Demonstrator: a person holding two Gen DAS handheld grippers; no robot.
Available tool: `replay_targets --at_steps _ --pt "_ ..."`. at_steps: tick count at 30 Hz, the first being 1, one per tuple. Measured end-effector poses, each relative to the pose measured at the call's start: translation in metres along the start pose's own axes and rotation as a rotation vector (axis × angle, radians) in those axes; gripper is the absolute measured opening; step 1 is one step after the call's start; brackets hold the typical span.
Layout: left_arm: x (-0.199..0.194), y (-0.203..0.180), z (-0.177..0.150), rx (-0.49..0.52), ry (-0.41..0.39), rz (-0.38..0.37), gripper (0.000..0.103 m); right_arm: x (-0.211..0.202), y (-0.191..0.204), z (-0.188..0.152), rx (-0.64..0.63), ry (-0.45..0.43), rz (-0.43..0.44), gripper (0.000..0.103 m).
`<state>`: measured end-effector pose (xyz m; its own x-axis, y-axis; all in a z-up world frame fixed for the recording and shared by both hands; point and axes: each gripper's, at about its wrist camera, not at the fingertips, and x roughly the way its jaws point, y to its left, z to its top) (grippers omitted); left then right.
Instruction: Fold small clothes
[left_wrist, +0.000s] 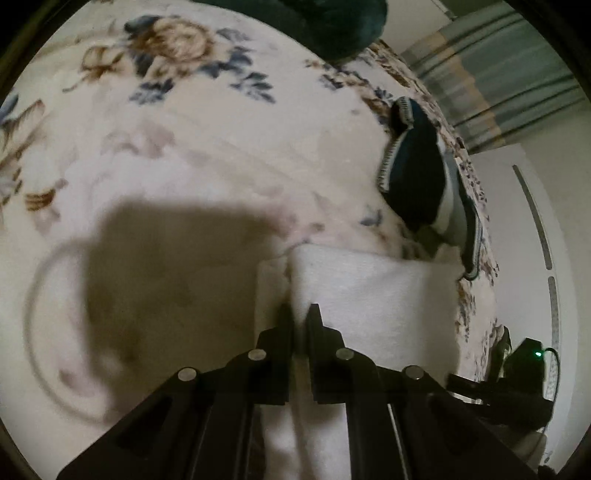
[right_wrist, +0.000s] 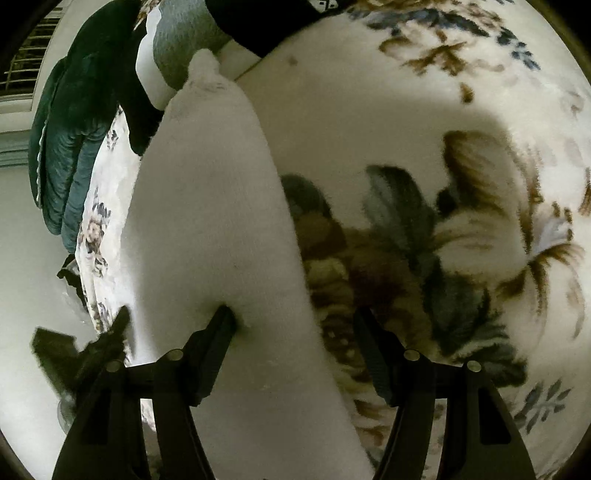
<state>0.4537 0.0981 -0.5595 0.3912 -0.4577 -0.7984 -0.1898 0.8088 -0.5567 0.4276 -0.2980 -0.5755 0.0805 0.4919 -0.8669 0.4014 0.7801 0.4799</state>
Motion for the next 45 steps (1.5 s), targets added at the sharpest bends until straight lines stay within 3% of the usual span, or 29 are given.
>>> replay_targets --at_steps 3,7,9,12,16,20,26,29,31,32,34,40,45 --pt "0.004 -0.003 -0.002 0.047 0.032 -0.013 0.007 0.003 0.023 -0.008 -0.044 -0.002 -0.019 0.070" --pt "-0.009 -0.011 -0.012 0.067 0.107 -0.068 0.016 -0.021 0.014 -0.037 -0.078 0.022 -0.016 0.070" --pt "-0.029 -0.014 -0.029 0.081 0.137 -0.125 0.032 -0.032 0.003 -0.058 -0.077 0.062 0.007 0.070" --pt "-0.066 -0.013 -0.069 0.090 0.150 -0.141 0.054 -0.046 -0.022 -0.105 -0.090 0.138 0.040 0.070" --pt "-0.112 0.004 -0.146 0.062 0.198 -0.095 0.056 -0.052 -0.060 -0.171 -0.069 0.234 0.079 0.070" --pt "-0.132 0.030 -0.225 0.017 0.265 -0.009 0.056 -0.041 -0.103 -0.238 0.002 0.330 0.108 0.070" --pt "-0.108 0.052 -0.300 -0.039 0.394 -0.057 0.056 0.007 -0.134 -0.312 0.070 0.428 0.200 0.070" --pt "-0.106 0.047 -0.308 -0.023 0.365 -0.073 0.053 0.030 -0.137 -0.329 0.110 0.428 0.277 0.071" --pt "-0.112 0.043 -0.307 -0.031 0.329 -0.089 0.018 0.039 -0.134 -0.335 0.130 0.412 0.327 0.064" --pt "-0.114 0.040 -0.306 -0.033 0.329 -0.096 0.015 0.043 -0.128 -0.337 0.141 0.409 0.340 0.039" --pt "-0.122 0.033 -0.301 -0.038 0.315 -0.099 0.014 0.045 -0.121 -0.343 0.141 0.400 0.348 0.014" --pt "-0.151 0.024 -0.281 -0.179 0.295 -0.221 0.014 0.013 -0.084 -0.346 0.129 0.350 0.418 0.011" --pt "-0.168 -0.014 -0.224 -0.195 0.216 -0.333 0.014 -0.032 -0.049 -0.309 0.126 0.285 0.498 0.011"
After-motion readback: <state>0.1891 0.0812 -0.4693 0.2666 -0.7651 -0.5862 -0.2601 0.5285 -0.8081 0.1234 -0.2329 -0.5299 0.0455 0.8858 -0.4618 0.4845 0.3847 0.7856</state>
